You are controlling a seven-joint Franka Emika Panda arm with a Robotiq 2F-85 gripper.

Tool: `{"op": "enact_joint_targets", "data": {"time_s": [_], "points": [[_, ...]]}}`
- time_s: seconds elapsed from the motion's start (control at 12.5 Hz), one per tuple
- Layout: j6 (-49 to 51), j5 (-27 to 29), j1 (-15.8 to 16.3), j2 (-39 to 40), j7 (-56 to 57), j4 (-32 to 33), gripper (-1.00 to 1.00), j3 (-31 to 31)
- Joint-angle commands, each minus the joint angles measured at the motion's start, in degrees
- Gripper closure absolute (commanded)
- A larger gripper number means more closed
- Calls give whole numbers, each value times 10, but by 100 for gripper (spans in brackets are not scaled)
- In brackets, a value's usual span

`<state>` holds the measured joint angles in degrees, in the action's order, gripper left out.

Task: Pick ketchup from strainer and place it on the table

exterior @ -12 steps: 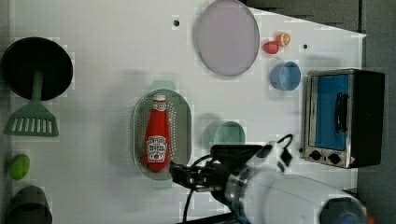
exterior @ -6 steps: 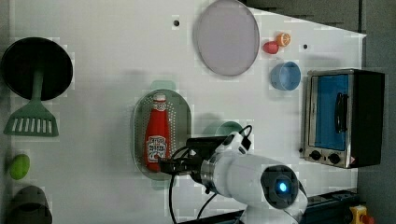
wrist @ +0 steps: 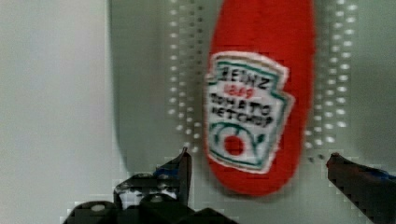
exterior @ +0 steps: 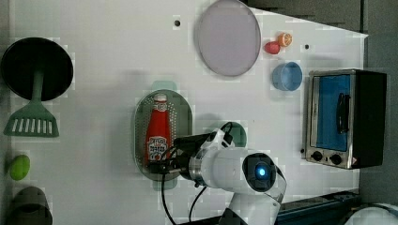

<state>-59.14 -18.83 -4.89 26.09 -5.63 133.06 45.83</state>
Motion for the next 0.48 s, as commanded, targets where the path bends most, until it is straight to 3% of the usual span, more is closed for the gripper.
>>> {"op": "enact_joint_targets", "data": {"time_s": [0.08, 0.48], "points": [[-22, -45, 8, 27, -68, -25, -100, -17], [-22, -101, 37, 101, -121, -70, -100, -51]]}}
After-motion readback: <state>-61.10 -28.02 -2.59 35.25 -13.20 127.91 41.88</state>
